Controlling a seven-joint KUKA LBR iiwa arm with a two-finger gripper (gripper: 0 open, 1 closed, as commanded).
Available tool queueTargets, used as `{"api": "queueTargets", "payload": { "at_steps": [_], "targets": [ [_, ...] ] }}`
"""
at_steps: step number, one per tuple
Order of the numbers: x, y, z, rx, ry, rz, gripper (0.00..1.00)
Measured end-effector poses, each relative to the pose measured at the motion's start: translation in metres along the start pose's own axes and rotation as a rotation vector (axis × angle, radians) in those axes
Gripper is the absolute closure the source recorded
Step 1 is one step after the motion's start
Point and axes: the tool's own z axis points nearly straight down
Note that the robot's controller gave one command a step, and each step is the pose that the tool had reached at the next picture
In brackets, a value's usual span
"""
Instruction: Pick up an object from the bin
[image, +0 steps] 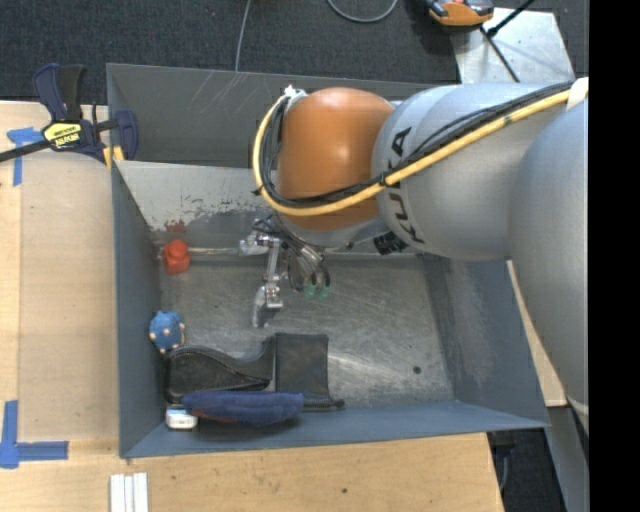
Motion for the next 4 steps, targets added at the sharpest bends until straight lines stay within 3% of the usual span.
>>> {"api": "queueTargets", "payload": {
  "at_steps": [1,2,3,4],
  "targets": [
    [0.040,-0.131,0.067,0.003,0.006,-0.340,0.00],
    [0.057,-0.074,0.102,0.006,-0.005,-0.396,0.00],
    [0.053,-0.072,0.098,-0.001,-0.024,-0.392,1.00],
    [0.022,-0.122,-0.164,0.002,-0.011,-0.293,1.00]
  ]
}}
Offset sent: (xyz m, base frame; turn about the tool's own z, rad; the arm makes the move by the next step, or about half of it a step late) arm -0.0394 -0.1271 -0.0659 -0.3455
